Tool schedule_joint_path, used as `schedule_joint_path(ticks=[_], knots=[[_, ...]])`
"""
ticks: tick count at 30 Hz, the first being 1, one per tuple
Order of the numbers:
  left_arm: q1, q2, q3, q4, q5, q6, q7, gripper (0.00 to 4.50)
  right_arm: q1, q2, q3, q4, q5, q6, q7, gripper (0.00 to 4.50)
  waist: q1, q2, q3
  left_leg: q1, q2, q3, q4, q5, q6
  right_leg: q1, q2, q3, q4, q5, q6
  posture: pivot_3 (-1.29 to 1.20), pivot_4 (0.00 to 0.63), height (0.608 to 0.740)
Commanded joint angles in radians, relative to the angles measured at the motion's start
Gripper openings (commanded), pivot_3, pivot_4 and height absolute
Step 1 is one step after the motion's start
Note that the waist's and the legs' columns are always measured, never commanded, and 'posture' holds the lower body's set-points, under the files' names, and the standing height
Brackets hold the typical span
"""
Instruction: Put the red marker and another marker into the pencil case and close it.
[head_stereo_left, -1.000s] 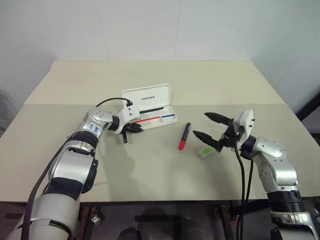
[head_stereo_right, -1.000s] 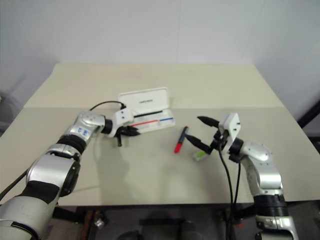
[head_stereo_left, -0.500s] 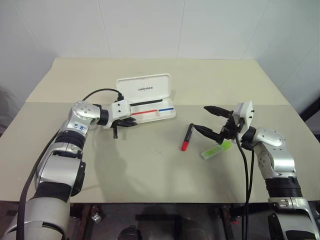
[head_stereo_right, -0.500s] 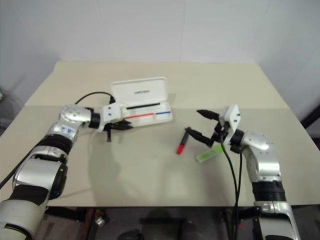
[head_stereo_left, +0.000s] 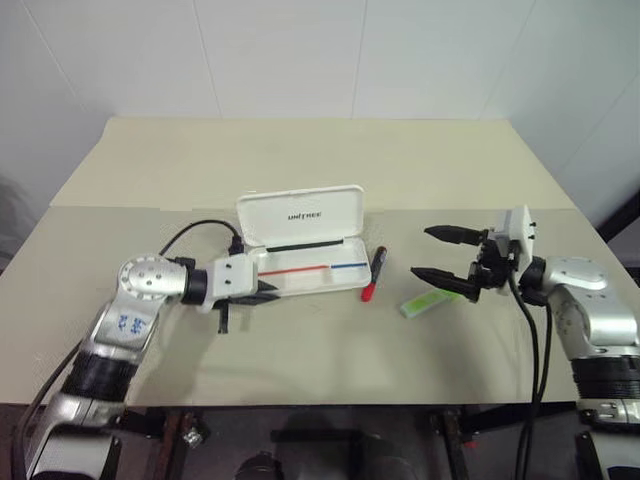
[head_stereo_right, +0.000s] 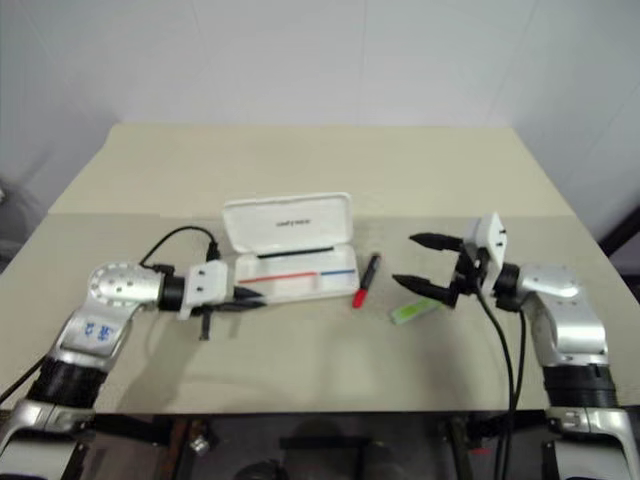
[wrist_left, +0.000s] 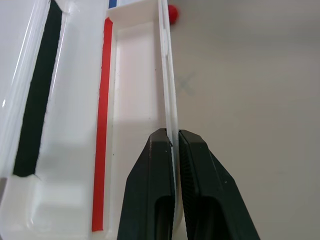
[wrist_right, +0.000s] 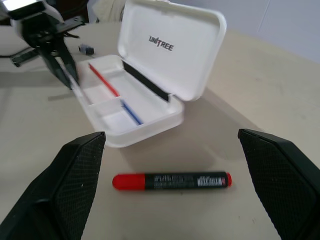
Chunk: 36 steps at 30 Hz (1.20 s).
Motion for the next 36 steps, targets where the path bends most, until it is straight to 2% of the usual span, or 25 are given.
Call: schedule_joint_path(ticks=[1, 7, 15, 32, 33, 36], knots=[[0.042, 0.013, 0.007, -0.122, -0.004, 0.045, 0.053, 0.01, 0.006, -0.029, -0.042, -0.032, 0.017, 0.002, 0.003, 4.50, 0.000, 0.000, 0.000, 0.000, 0.000, 0.000, 0.000, 0.000, 0.000, 0.000, 0.000, 0.000, 0.000, 0.000, 0.000, 0.00, 0.150, 0.740], [0.140, 0.036, -0.018, -0.225, 0.007, 0.053, 0.080, 0.01, 0.010, -0.024, -0.037, -0.036, 0.010, -0.002, -0.014, 4.50, -0.003, 0.000, 0.000, 0.002, 0.000, 0.000, 0.000, 0.000, -0.001, 0.000, 0.000, 0.002, 0.000, 0.000, -0.001, 0.00, 0.150, 0.740], [0.311, 0.134, 0.055, -0.345, -0.050, 0.031, 0.065, 0.01, 0.023, -0.027, -0.037, -0.056, 0.008, 0.003, -0.035, 4.50, -0.002, 0.000, 0.000, 0.001, 0.000, 0.000, 0.000, 0.000, 0.000, 0.000, 0.000, 0.002, -0.001, -0.001, -0.001, 0.00, 0.150, 0.740], [0.333, 0.165, 0.045, -0.255, -0.039, -0.079, 0.071, 0.01, 0.037, -0.018, -0.022, -0.092, 0.012, 0.018, -0.061, 4.50, -0.002, 0.000, 0.000, 0.001, 0.000, 0.000, 0.000, 0.000, 0.000, 0.000, 0.000, 0.002, -0.002, -0.001, -0.002, 0.00, 0.150, 0.740], [0.332, 0.165, 0.044, -0.253, -0.038, -0.080, 0.070, 0.66, 0.039, -0.018, -0.023, -0.096, 0.013, 0.020, -0.063, 4.50, -0.002, 0.000, 0.000, 0.001, 0.000, 0.000, 0.000, 0.000, 0.000, 0.000, 0.000, 0.002, -0.002, -0.001, -0.002, 0.00, 0.150, 0.740], [0.321, 0.161, 0.039, -0.251, -0.044, -0.066, 0.068, 1.53, 0.043, -0.017, -0.021, -0.106, 0.014, 0.027, -0.068, 4.50, -0.002, 0.000, 0.000, 0.001, 0.000, 0.000, 0.000, 0.000, 0.000, 0.000, 0.000, 0.002, -0.002, -0.001, -0.002, 0.00, 0.150, 0.740]])
